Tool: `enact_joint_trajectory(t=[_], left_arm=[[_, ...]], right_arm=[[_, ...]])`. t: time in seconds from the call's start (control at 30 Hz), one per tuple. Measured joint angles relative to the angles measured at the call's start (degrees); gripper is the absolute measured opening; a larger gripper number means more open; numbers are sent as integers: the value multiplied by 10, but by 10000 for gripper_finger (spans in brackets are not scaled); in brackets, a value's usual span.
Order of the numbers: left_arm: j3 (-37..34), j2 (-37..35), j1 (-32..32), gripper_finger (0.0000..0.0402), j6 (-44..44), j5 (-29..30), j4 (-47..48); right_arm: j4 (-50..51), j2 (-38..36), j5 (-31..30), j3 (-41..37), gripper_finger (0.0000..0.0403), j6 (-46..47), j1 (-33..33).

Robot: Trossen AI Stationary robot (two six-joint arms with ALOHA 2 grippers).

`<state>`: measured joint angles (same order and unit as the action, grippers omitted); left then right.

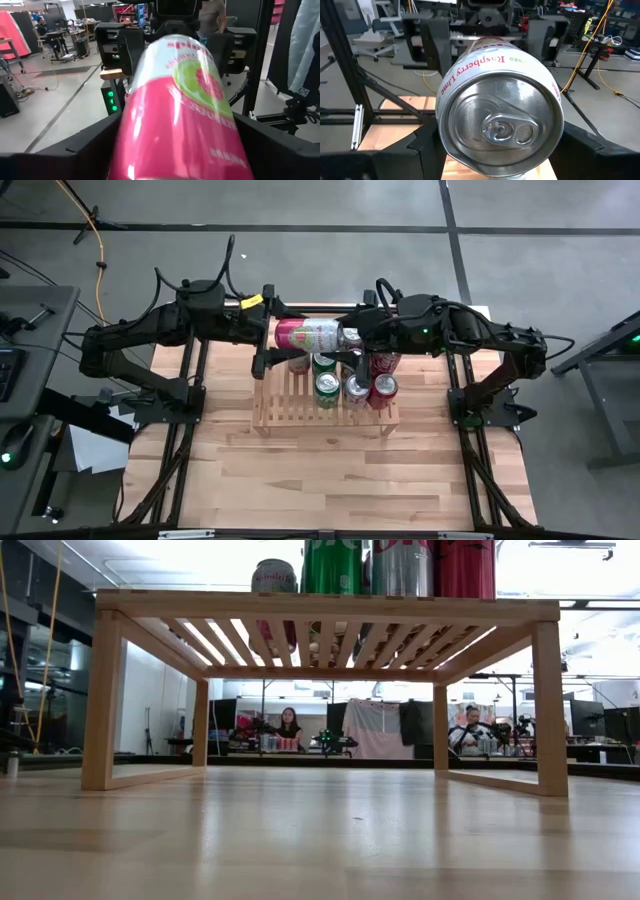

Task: Place canned beverage on shelf
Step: Put the white pink soda can on the shelf

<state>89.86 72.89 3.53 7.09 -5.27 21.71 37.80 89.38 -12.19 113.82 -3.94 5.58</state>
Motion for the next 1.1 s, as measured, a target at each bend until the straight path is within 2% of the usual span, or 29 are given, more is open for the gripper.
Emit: enact_joint_trajectory(t=[0.17,0.47,0.5,0.6,0.67,0.8,0.93,1.1], left_arm=[[0,-1,0,280,0,0,0],[0,-6,0,280,5,13,5],[0,-10,-1,280,10,17,6],[-2,-27,1,280,36,61,21],[-2,-45,2,280,48,99,20],[-1,-81,2,280,50,186,26],[-3,-111,2,280,31,224,9],[-68,-129,2,280,20,227,-139]], right_arm=[[-8,0,1,0,260,0,0],[-12,1,3,0,260,4,0],[-12,1,3,0,268,3,0],[-18,1,-10,3,347,23,0],[-38,-3,-35,7,380,36,-1],[-47,-4,-62,6,352,39,0],[-105,-3,-74,5,327,41,-4],[-208,5,-68,5,325,102,-24]])
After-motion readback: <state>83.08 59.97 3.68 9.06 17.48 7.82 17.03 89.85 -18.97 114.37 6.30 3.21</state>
